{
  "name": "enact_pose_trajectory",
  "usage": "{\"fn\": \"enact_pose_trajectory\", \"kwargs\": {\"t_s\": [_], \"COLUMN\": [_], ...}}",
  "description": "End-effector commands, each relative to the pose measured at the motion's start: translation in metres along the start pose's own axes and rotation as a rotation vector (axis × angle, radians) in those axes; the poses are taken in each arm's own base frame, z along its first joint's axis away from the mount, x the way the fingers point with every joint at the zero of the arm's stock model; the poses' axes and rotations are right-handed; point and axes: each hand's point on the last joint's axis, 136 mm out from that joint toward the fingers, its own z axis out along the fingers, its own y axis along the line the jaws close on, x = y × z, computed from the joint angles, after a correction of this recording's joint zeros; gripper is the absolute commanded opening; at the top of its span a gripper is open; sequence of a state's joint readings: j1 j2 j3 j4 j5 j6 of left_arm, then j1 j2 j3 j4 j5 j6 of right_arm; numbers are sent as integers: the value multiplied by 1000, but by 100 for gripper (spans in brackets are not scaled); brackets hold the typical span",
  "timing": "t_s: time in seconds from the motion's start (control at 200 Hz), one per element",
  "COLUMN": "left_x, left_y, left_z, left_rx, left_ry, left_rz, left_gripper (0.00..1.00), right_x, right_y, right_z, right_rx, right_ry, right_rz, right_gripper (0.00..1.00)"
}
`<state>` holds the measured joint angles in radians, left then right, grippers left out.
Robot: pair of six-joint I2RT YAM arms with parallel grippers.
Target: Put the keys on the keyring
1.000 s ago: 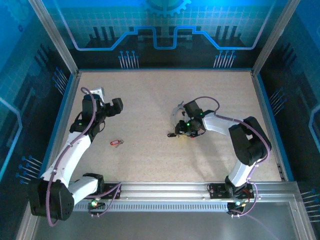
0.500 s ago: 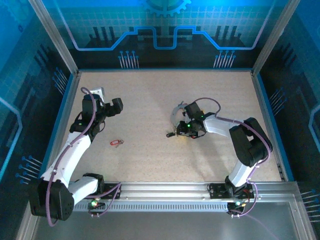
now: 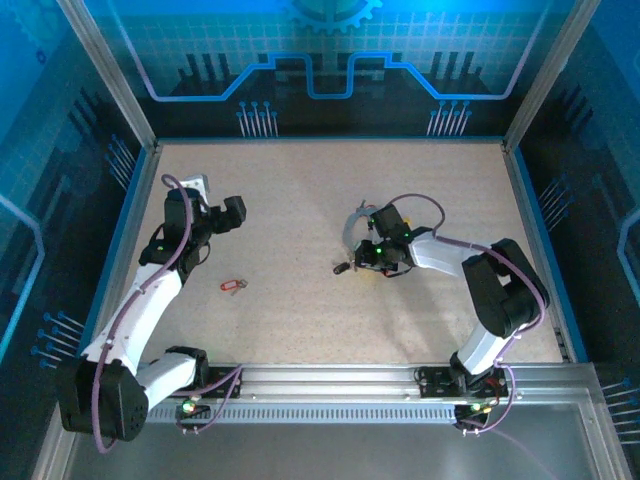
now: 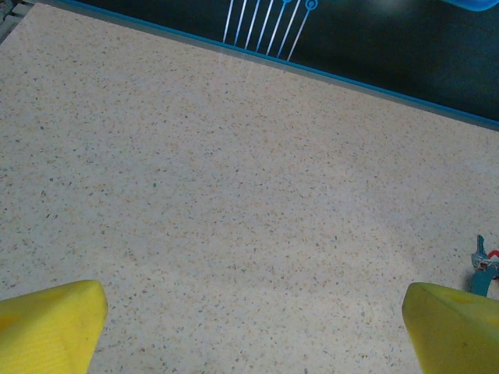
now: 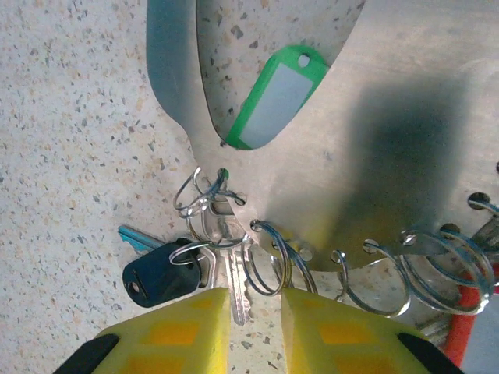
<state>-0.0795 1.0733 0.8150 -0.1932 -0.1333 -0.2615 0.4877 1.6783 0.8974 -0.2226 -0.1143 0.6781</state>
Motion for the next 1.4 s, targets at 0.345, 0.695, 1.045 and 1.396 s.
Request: {"fn": "enact_pose_trajectory", "kwargs": {"t_s": [0.345,0.695,1.045,1.396], "left_x": [-2,-1,-2,-3], "left_y": [-2,-2,-2,-2], "left_z": [-2,-2,-3,-3], "left_rx": [17,17,15,13], "left_ry": [-17,-15,-19,-21], "left_rz": [-8,-8,-6,-7], "left_gripper": [99,99,99,99], "right_x": [-6,-8,-7,-11], "right_y": [-9,-4,-6,1], "right_z": [1,4,5,9], "right_rx": [44,31,53,29], "right_ry": [-33,-10,16,26], "right_rz": [16,47,88,114], "right_gripper": [25,30,28,27]}}
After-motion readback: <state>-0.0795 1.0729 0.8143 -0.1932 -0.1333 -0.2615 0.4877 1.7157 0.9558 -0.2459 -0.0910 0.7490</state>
